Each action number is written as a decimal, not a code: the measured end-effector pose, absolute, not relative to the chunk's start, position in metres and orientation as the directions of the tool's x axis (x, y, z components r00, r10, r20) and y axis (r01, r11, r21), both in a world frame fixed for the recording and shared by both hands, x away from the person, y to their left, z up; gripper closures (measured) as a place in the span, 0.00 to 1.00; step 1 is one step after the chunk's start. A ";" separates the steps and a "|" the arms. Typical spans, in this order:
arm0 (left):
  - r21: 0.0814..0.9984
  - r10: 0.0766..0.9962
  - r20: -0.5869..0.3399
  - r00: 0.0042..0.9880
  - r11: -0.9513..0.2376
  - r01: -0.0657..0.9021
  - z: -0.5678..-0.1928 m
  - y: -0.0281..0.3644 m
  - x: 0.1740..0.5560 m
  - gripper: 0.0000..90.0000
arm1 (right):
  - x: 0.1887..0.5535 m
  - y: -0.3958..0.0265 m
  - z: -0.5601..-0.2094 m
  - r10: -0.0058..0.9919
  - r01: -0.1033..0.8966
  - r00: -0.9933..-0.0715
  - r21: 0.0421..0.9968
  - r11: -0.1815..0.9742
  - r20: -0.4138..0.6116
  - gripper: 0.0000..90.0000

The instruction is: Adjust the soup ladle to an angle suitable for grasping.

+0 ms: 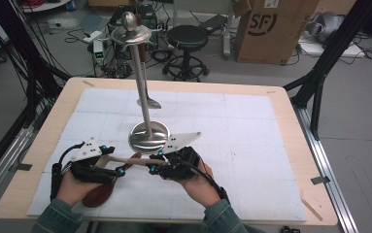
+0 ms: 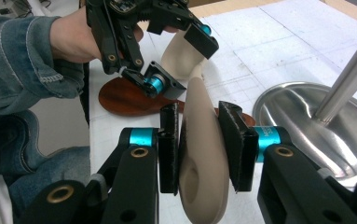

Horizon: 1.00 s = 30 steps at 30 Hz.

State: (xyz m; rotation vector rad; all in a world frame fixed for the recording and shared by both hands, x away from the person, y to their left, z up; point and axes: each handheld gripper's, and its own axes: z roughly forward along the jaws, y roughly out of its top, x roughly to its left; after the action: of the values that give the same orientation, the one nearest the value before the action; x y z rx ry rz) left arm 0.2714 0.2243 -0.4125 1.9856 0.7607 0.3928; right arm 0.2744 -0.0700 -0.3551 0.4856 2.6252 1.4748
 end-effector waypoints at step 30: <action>0.851 0.614 -0.016 0.789 -0.406 0.334 -0.409 0.220 0.272 0.59 | 0.277 -0.065 -0.349 0.309 0.290 -0.937 0.860 0.420 0.164 0.71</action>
State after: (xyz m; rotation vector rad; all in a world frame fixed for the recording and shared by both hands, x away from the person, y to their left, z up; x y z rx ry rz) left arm 0.2718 0.2204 -0.4090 2.0275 0.7063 0.3726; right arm 0.2766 -0.0648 -0.3490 0.5549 2.6309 1.5867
